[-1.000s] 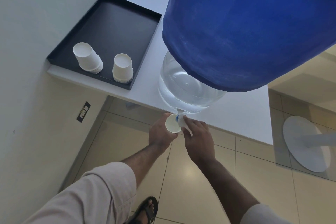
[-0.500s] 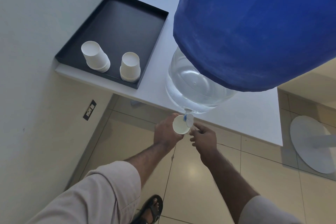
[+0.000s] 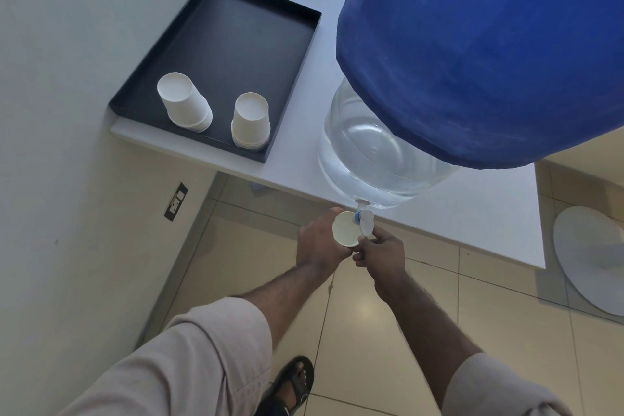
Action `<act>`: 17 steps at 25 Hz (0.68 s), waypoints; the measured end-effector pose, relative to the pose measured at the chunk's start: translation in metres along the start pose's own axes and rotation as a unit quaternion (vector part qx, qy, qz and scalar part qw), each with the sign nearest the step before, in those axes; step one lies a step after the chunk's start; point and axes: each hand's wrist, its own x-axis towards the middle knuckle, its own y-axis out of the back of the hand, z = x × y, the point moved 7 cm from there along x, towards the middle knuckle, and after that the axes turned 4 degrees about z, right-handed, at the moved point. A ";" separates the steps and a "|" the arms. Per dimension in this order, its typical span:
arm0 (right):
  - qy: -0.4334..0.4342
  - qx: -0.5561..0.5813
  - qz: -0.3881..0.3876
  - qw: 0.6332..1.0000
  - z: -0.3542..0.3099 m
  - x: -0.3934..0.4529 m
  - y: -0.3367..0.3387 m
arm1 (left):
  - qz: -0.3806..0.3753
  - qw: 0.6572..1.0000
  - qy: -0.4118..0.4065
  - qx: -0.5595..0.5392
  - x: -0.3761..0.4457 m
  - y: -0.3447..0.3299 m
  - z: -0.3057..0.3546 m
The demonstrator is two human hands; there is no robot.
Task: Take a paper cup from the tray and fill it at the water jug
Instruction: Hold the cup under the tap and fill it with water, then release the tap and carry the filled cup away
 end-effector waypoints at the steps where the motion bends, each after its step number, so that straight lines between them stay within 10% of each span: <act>1: -0.004 0.005 0.001 1.000 0.002 -0.001 0.000 | -0.003 1.000 0.003 0.003 -0.001 0.000 -0.001; 17: -0.004 0.070 -0.015 0.997 0.019 -0.039 0.026 | 0.018 0.992 -0.079 0.101 -0.051 0.021 0.018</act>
